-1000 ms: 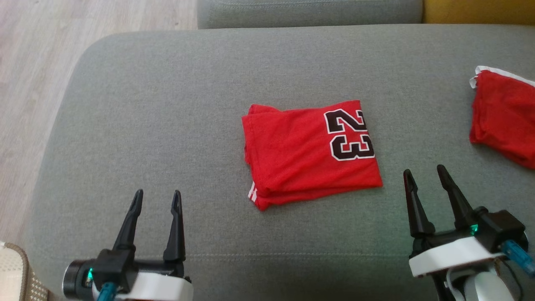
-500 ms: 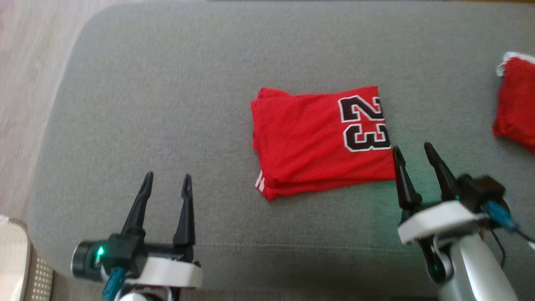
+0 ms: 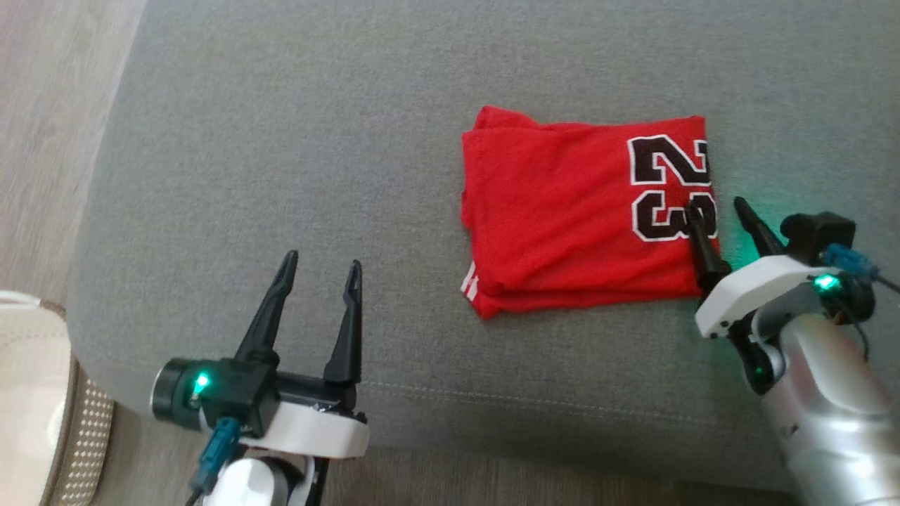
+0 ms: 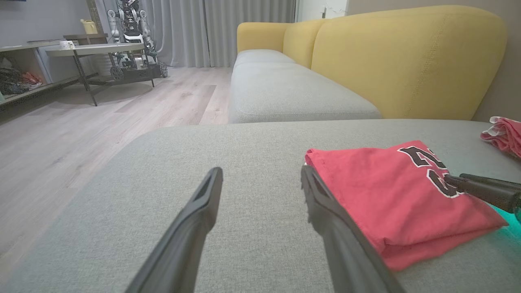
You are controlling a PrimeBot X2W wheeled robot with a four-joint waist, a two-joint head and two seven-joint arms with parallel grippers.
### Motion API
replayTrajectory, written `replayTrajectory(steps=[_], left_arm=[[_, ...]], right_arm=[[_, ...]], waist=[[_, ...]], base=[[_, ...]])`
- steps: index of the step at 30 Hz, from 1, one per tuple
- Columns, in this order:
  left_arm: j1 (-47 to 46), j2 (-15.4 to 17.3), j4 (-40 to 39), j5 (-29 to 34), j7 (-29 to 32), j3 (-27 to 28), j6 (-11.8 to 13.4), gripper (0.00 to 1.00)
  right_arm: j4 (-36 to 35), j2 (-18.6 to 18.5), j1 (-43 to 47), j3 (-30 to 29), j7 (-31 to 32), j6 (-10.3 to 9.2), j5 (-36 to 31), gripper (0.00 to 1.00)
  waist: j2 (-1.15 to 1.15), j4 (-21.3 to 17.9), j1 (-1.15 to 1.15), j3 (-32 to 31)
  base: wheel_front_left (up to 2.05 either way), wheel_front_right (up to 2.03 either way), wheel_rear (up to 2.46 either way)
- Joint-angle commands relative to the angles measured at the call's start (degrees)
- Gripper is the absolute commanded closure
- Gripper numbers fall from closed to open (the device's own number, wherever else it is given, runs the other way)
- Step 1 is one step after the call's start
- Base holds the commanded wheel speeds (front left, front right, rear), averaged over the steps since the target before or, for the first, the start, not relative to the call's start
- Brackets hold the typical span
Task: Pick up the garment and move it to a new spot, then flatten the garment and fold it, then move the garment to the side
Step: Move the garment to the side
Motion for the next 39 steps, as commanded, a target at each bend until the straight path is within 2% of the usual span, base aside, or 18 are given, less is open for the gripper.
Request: replayTrajectory(steps=[1, 4, 5, 6, 7, 8, 11, 16, 23, 31, 35, 39], left_arm=[[-2.1, -0.2, -1.7, -0.4, -0.7, 1.4, 0.1, 0.00], [-2.3, -0.2, -1.7, -0.4, -0.7, 1.3, 0.2, 0.00], [-2.4, -0.2, -1.7, -0.5, -0.7, 1.2, 0.3, 0.00], [-2.4, -0.2, -1.7, -0.6, -0.7, 1.2, 0.4, 0.00], [-2.4, -0.2, -1.7, -0.6, -0.7, 1.2, 0.4, 0.00], [-2.5, -0.2, -1.6, -0.7, -0.7, 1.3, 0.4, 0.00], [-2.5, -0.2, -1.7, -0.5, -0.7, 1.5, 0.4, 0.00], [-2.7, -0.2, -2.1, 0.1, -0.7, 1.8, -0.1, 0.00], [-4.4, -0.2, -2.8, 1.0, -0.7, 2.0, -1.1, 0.00], [-6.9, -0.1, -2.7, 1.7, -0.7, 3.2, -2.3, 0.00], [-7.5, -0.1, -2.5, 2.1, -0.7, 3.4, -2.9, 0.00], [-8.5, -0.1, -2.6, 2.2, -0.7, 3.4, -3.1, 0.00]], right_arm=[[0.4, -0.8, -1.9, 2.0, -0.5, -0.01, 0.0, 0.00], [2.3, -0.9, -2.7, 3.8, 0.0, -0.01, 1.0, 0.00], [3.7, -0.9, -3.1, 6.0, 0.9, -0.01, 2.4, 0.08], [4.1, -1.0, -3.2, 7.1, 1.1, -0.01, 3.2, 0.33], [4.3, -1.3, -3.4, 8.1, 1.1, -0.01, 3.8, 0.70], [4.5, -1.6, -3.5, 8.8, 1.0, -0.01, 4.5, 1.00], [3.9, -2.5, -4.8, 9.1, 0.3, -0.01, 6.4, 1.00], [1.1, -4.0, -8.5, 6.3, -0.4, -0.01, 7.7, 1.00], [-4.0, -7.3, -13.2, -0.4, -0.5, -0.01, 4.9, 1.00], [-14.0, -10.7, -12.2, -10.9, 1.3, -0.01, 0.5, 1.00], [-20.1, -10.3, -10.2, -18.1, 4.0, -0.01, -3.3, 1.00], [-24.8, -8.0, -8.8, -26.4, 6.9, -0.01, -8.6, 1.00]], waist=[[0.00, 0.6, -0.01, 0.6], [0.00, 0.8, -0.01, 0.8], [0.00, 0.9, -0.01, 1.0], [0.00, 0.9, -0.01, 1.1], [0.00, 0.8, -0.01, 1.1], [0.00, 0.6, -0.01, 1.1], [0.00, -0.5, -0.01, 1.2], [0.00, -4.2, -0.01, 2.2], [0.00, -10.0, -0.01, 5.7], [0.00, -14.7, -0.01, 9.4], [0.00, -16.1, -0.01, 10.3], [0.00, -16.2, -0.01, 11.2]], base=[[0.00, 0.00, 0.00], [0.00, 0.00, 0.00], [0.00, 0.00, 0.00], [0.00, 0.00, 0.00], [0.00, 0.00, 0.00], [0.00, 0.00, 0.00], [0.00, 0.00, 0.00], [0.00, 0.00, 0.00], [0.00, 0.00, 0.00], [0.00, 0.00, 0.00], [0.00, 0.00, 0.00], [0.00, 0.00, 0.00]])
